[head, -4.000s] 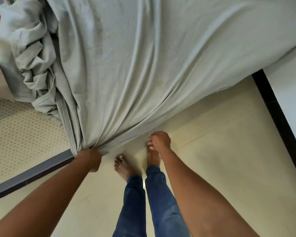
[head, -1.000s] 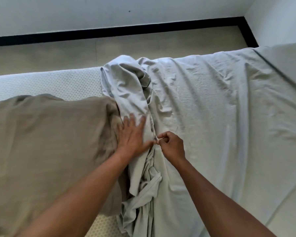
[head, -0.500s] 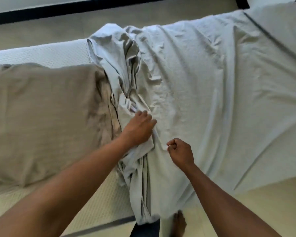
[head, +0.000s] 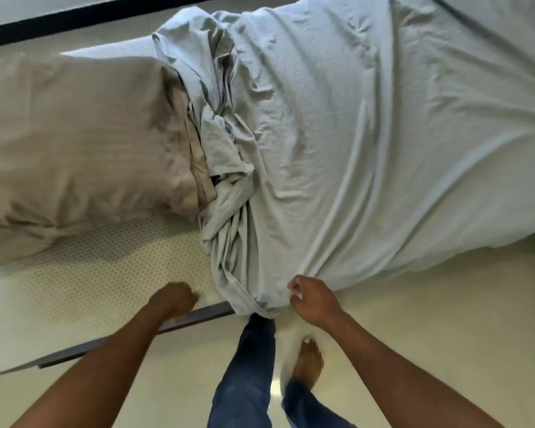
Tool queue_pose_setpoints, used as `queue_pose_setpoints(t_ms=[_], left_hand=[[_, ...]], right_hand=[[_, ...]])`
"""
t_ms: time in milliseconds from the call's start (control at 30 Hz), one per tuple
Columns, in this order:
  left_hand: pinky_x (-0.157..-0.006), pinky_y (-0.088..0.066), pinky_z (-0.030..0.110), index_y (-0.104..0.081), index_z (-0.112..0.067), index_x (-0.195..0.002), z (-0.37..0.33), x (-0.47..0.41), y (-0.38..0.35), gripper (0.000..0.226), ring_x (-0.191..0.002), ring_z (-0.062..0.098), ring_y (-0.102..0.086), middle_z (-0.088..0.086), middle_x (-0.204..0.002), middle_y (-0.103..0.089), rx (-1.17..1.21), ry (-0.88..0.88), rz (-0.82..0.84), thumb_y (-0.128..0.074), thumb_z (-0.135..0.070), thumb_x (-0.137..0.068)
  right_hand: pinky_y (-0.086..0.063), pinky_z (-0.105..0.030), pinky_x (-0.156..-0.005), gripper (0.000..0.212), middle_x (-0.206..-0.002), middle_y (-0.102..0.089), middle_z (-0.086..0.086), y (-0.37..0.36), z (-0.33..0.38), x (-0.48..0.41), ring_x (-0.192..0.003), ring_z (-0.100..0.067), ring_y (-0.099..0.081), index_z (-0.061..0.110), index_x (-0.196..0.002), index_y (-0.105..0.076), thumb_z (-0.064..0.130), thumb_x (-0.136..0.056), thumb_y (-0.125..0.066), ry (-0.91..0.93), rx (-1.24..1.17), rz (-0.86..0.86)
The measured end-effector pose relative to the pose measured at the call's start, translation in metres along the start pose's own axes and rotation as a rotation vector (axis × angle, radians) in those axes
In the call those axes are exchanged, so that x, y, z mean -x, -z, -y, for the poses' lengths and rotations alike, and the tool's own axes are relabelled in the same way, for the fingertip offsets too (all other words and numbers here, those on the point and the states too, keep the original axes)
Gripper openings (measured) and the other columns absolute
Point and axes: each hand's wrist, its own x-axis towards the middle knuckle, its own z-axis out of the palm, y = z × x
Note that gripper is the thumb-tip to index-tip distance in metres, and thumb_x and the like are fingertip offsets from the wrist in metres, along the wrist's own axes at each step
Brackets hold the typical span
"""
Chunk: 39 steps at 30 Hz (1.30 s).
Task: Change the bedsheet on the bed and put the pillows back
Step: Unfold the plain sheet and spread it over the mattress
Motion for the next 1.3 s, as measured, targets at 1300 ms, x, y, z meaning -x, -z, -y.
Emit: queue_pose_setpoints(t_ms=[1300], left_hand=[[-0.058,-0.025,0.027,-0.052,-0.01,-0.073,0.059,-0.06,-0.115,0.036,-0.053,0.01,-0.042,-0.006,-0.059,-0.047,0.695,-0.36,-0.921,-0.049,-0.025,-0.106]], right_hand=[[-0.058,-0.031,-0.054,0.017,-0.096,-0.072,-0.015,-0.236,0.038,-0.054,-0.086,-0.029,-0.071,0.006,-0.093,-0.067,0.02,-0.097,-0.06,-0.64,-1.493,-0.76]])
